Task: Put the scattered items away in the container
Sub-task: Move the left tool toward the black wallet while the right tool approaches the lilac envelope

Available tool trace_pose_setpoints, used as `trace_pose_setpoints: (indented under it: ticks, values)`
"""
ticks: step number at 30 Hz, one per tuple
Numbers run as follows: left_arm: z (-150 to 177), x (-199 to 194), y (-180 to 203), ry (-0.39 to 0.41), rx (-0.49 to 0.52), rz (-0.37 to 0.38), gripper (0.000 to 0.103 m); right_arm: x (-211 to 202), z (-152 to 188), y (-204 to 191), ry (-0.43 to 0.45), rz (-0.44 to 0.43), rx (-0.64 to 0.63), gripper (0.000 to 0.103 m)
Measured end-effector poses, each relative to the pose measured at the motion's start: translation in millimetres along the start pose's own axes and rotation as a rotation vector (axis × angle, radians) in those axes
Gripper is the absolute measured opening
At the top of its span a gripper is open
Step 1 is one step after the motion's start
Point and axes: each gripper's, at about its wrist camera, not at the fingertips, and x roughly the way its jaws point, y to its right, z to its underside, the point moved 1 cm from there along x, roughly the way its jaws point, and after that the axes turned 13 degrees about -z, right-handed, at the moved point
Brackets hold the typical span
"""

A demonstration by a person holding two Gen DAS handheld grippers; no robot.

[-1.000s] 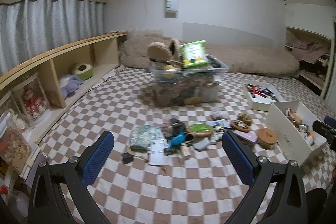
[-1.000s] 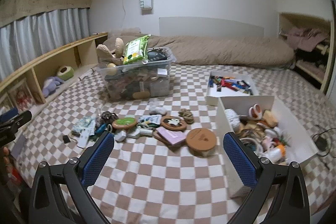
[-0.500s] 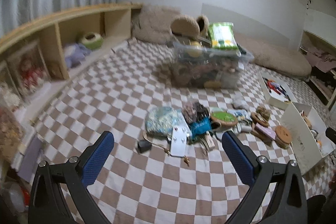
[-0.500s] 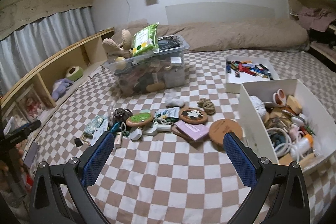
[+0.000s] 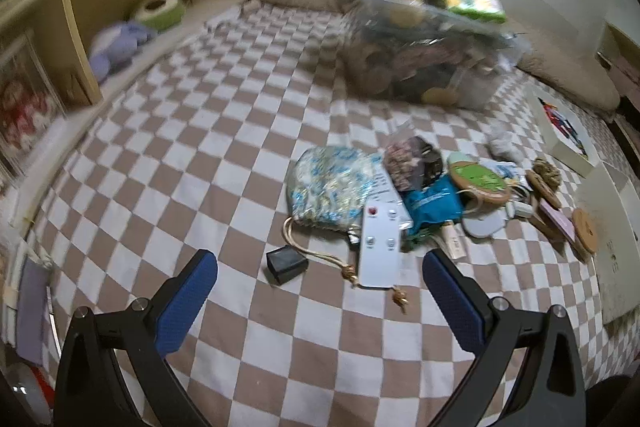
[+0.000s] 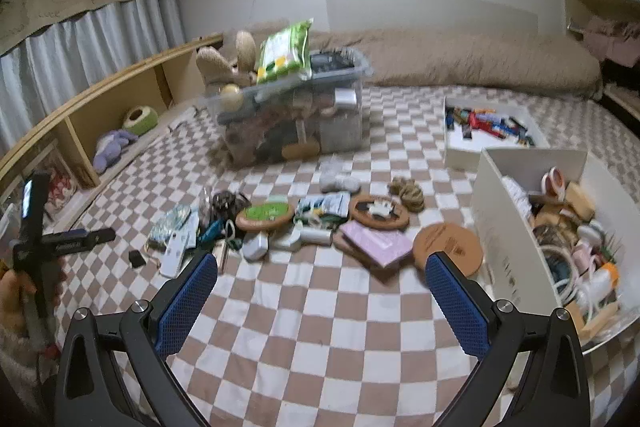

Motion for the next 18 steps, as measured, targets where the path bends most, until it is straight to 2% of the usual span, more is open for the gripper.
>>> trace_pose_setpoints:
  ticks: [5, 10, 16, 18]
  values:
    - [-2.5, 33.4, -3.4, -0.073, -0.047, -0.030, 0.103, 20.7, 15.0, 7.4, -0.078, -0.019, 0.055, 0.103]
    - [1.9, 68.8, 3.4, -0.168, -0.098, -0.057, 0.102, 42.5, 31.4, 8.0, -0.141, -0.019, 0.047, 0.103]
    - [16.3, 94.7, 9.4, -0.241, -0.090, -0.098, 0.103, 59.2, 38.1, 15.4, -0.186, -0.054, 0.039, 0.103]
    - [19.3, 98.0, 6.9, -0.236, -0.095, -0.108, 0.103, 64.3, 37.3, 22.2, -0.192, -0.054, 0.058, 0.103]
